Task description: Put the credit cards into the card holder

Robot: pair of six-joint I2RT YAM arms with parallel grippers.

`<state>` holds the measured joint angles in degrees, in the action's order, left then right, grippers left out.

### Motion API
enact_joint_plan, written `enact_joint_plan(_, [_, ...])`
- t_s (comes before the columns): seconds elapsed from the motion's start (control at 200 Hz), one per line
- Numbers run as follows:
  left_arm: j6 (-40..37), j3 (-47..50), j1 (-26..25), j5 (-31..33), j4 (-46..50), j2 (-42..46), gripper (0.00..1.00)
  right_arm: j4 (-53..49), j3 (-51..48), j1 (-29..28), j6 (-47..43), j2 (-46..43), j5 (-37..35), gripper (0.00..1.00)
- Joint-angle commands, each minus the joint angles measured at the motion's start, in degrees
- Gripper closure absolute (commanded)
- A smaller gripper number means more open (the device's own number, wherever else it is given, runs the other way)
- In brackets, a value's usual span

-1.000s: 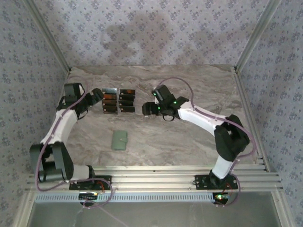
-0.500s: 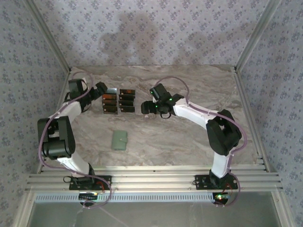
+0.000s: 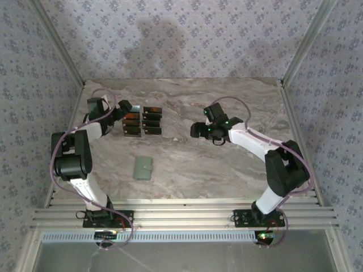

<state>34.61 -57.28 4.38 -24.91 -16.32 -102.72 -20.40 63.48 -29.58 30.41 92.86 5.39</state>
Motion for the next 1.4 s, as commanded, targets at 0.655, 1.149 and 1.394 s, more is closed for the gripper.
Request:
enact_joint_plan(0.655, [4.04, 4.63, -13.23, 2.92, -7.5, 1.65, 0.0, -1.28, -11.33, 10.98, -1.8, -13.85, 2.61, 0.19])
enact_joint_plan(1.149, [8.08, 7.86, -26.65, 11.05, -12.17, 4.56, 0.0, 2.09, -16.59, 10.56, 1.22, -14.72, 4.11, 0.19])
enact_joint_plan(1.394, [9.71, 8.76, -31.35, 13.97, -13.95, 4.41, 0.0, 2.89, -13.78, 3.83, 1.88, -8.78, 0.78, 0.19])
